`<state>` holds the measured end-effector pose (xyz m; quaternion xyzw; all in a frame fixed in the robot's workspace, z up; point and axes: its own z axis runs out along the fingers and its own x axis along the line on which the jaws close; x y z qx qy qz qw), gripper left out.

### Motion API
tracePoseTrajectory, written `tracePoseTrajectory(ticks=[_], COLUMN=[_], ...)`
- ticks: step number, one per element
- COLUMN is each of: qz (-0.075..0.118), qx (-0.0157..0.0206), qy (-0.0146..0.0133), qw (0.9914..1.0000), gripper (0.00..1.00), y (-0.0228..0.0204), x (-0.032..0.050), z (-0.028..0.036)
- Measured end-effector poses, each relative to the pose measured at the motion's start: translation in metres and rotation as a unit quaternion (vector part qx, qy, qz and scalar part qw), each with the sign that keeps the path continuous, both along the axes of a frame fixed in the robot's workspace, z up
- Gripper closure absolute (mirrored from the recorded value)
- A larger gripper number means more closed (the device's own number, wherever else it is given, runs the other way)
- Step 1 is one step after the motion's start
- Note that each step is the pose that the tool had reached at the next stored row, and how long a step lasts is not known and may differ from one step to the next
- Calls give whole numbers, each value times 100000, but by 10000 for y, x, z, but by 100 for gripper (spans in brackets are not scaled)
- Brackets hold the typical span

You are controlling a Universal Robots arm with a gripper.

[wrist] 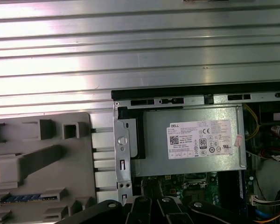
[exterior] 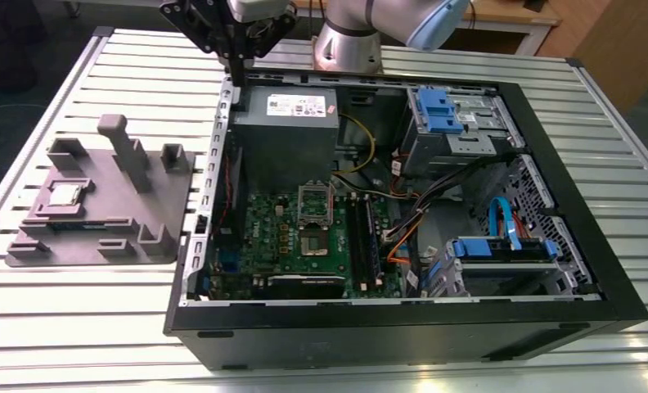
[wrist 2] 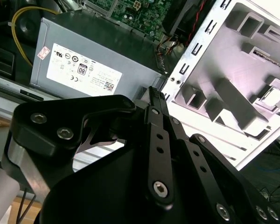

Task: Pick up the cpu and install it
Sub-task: 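Reach for the cpu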

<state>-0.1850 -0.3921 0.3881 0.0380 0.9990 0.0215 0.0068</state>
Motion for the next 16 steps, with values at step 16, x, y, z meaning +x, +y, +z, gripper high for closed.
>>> tracePoseTrajectory(ticks=[16], qz=[-1], qx=[0], qy=[2], qw=[100000], gripper=[89], y=[0], x=[-38], z=[-6])
